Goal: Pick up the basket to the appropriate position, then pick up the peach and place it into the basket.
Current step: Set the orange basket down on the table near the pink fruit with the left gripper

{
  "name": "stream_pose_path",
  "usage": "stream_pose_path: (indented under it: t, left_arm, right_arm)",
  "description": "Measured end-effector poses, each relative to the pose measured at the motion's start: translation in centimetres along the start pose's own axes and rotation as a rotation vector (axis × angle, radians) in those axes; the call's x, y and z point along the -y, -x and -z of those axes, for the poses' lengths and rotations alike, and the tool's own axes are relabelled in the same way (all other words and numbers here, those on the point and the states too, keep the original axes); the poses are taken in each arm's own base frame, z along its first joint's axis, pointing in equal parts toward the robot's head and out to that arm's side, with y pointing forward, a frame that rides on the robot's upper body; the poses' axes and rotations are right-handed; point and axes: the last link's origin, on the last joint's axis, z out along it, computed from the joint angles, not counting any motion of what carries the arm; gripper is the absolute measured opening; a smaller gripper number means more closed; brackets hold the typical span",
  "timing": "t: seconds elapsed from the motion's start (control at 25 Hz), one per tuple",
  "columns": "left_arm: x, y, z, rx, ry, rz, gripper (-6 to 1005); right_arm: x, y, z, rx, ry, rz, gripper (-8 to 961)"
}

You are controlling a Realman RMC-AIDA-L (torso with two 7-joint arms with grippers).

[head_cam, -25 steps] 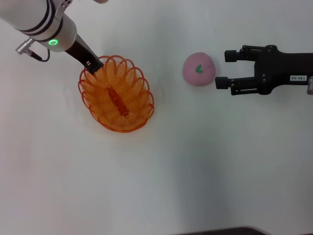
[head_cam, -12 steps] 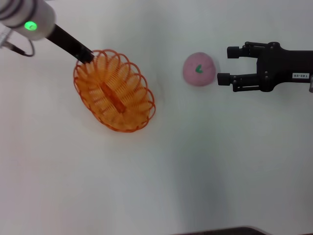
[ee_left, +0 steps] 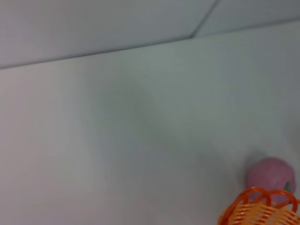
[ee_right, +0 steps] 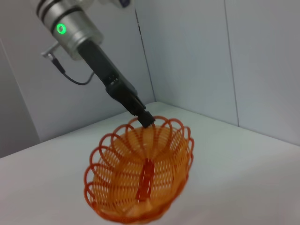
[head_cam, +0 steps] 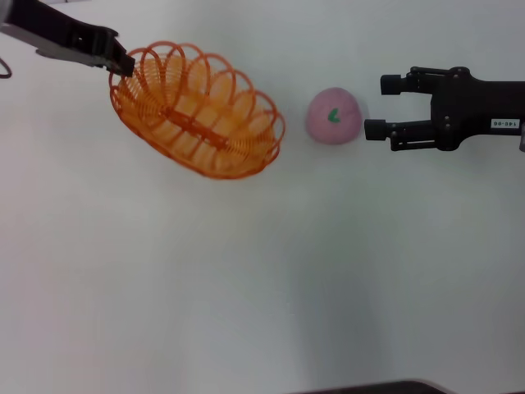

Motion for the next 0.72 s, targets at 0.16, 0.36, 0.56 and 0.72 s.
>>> stream_pose_path:
  t: [0.16, 0.36, 0.56, 0.72]
  left_arm:
    - [1.1, 1.4, -0.1, -0.055, 0.029, 0.106, 41]
    - [3.0, 4.9, -1.9, -0.177, 0.076, 0.265, 44]
    - [4.6, 8.0, -3.3, -0.277, 0.1, 0.38, 61]
    - [5.8, 10.4, -4.0, -0.336, 0.083, 0.462, 77]
  right_arm:
    - [0.1, -0.1, 0.2, 0.001, -0.008, 0.006, 887]
    - [0.4, -0.2, 0.1, 0.014, -0.038, 0.006, 887]
    - [0.7, -0.3, 0.2, 0.014, -0.067, 0.001, 887]
    - [1.2, -0.2, 0.2, 0.023, -0.103, 0.0, 888]
